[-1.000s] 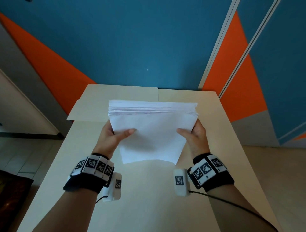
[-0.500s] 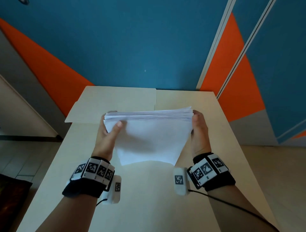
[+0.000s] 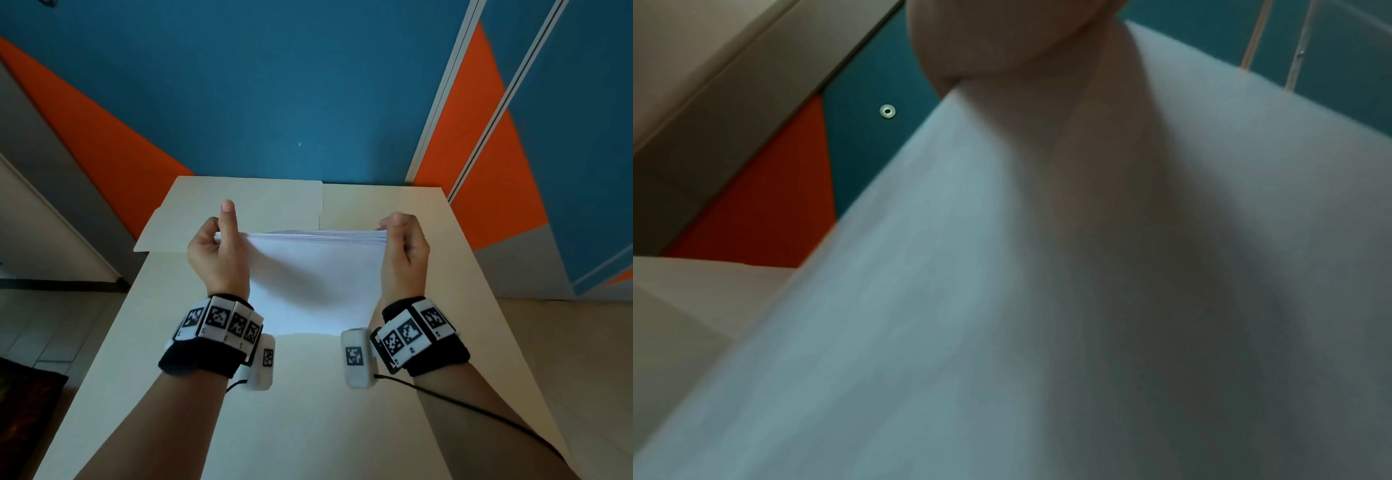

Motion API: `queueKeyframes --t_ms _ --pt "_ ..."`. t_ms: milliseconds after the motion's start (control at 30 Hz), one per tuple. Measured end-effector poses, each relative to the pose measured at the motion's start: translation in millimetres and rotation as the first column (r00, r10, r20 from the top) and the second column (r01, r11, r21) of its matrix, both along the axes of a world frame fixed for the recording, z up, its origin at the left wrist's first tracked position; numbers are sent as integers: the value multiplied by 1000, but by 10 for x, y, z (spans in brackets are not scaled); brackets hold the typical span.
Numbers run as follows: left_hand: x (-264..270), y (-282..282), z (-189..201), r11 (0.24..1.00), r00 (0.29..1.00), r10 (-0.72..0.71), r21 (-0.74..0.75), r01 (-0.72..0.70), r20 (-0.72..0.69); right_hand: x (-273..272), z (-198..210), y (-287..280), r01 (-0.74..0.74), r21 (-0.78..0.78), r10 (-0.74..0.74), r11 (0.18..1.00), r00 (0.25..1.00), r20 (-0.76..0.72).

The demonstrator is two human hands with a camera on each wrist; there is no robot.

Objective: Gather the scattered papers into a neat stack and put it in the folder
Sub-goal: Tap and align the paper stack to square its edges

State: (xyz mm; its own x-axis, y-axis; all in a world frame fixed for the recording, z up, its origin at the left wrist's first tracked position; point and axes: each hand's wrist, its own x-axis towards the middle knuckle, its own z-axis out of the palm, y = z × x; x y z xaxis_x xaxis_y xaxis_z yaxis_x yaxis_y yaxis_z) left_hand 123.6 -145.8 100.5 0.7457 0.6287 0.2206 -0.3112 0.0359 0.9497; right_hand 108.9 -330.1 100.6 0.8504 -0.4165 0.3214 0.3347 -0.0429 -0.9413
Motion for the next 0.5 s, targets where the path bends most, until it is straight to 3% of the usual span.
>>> queueKeyframes --t_ms 67,133,233,300,367,433,500 --pt "65 -59 49 998 998 67 9 -67 -14 -53 -65 -48 -114 -39 113 993 993 -32" --pt "115 -102 113 994 993 103 40 -101 -50 -105 -218 -150 -284 12 279 959 934 -222" --pt "171 -68 159 987 984 160 36 -158 -81 -203 -507 -277 -497 -39 371 867 696 -615" --pt "204 41 153 982 978 189 27 -187 -92 -249 -684 -321 -595 -49 406 802 604 -686" --pt "254 198 114 968 962 244 -32 -250 -121 -237 -704 -306 -623 -122 405 773 632 -660" --pt "260 352 91 950 951 268 -121 -287 -153 -166 -534 -278 -595 -212 381 775 708 -594" --pt "191 528 80 978 969 201 -31 -207 -146 -76 -248 -298 -550 -386 334 740 800 -499"
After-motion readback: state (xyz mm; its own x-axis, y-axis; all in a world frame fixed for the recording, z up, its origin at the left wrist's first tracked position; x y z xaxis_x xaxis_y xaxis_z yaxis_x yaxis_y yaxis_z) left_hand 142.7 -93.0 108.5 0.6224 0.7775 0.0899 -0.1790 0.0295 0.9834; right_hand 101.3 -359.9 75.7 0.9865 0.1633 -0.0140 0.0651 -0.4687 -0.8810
